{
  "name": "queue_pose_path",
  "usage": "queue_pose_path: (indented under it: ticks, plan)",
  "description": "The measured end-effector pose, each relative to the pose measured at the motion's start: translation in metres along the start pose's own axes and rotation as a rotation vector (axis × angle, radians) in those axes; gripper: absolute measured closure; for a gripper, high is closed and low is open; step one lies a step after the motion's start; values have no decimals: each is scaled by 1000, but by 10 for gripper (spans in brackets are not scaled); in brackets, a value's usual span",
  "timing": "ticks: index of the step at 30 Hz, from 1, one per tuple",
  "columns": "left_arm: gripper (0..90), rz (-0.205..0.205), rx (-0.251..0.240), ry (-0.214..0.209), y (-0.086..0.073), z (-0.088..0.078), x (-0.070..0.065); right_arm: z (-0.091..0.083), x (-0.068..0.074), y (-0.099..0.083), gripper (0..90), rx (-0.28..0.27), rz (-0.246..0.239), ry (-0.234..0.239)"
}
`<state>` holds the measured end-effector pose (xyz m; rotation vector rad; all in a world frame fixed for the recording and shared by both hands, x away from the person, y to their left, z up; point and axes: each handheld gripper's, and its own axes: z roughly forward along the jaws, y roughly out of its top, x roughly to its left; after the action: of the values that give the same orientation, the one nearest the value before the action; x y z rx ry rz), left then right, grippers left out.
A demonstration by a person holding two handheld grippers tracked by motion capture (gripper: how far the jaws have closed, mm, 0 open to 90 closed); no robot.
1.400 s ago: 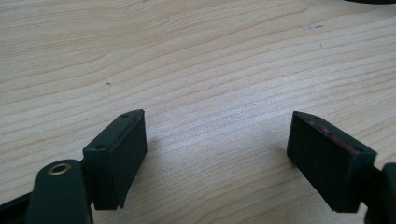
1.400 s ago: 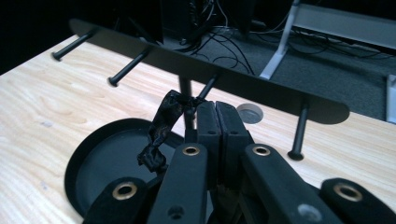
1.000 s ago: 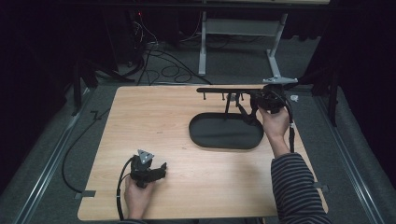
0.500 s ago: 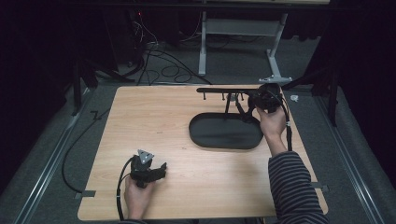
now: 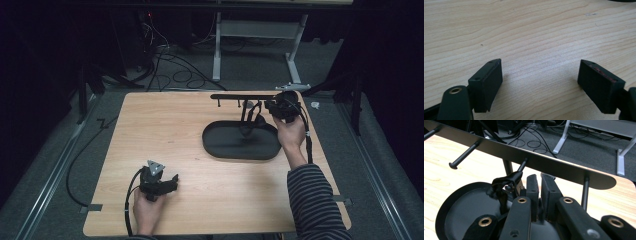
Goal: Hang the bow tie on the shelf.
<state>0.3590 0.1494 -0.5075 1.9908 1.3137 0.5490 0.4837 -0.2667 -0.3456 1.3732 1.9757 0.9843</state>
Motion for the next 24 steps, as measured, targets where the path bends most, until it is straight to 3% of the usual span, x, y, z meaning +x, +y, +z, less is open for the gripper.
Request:
queue_pose_path:
  ticks: [24]
  plan:
    - [204, 0, -1, 1, 0, 0, 0, -34, -7, -12, 761, -84, 20, 58]
